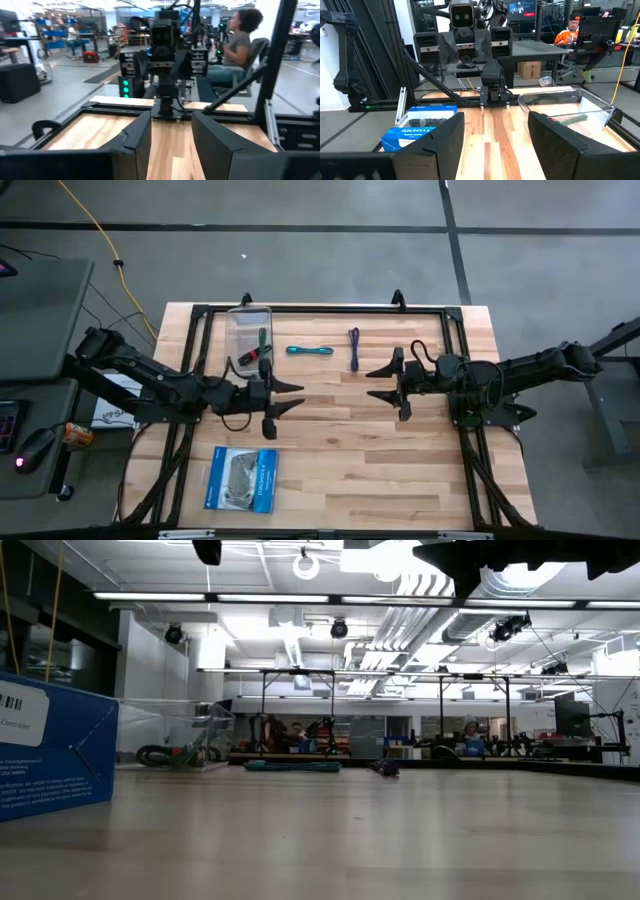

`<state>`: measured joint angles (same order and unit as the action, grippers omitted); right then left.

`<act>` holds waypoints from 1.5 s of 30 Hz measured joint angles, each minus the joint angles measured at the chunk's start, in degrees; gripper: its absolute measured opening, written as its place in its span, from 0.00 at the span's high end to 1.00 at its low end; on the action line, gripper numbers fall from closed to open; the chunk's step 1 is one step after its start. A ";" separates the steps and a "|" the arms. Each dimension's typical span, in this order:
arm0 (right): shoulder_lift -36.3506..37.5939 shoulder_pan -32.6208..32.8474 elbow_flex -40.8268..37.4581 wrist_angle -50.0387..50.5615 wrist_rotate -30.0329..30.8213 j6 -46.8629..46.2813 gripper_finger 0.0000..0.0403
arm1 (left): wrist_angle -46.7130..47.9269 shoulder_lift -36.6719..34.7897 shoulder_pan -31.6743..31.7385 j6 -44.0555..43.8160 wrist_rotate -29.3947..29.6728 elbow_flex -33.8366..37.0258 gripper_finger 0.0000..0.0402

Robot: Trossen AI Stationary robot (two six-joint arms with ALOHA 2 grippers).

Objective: Pick and place USB-C Cables
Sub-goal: Put the purple USB cable into the transparent bin

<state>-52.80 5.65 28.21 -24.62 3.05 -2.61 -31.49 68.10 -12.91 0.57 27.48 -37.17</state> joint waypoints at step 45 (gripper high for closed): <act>-34.40 -14.80 15.90 23.26 36.14 -29.65 0.48 | 0.84 0.02 0.53 -1.44 -1.57 0.00 0.70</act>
<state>-87.20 -9.15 44.10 -1.37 39.19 -32.27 -30.65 68.12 -12.38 -0.86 25.91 -37.17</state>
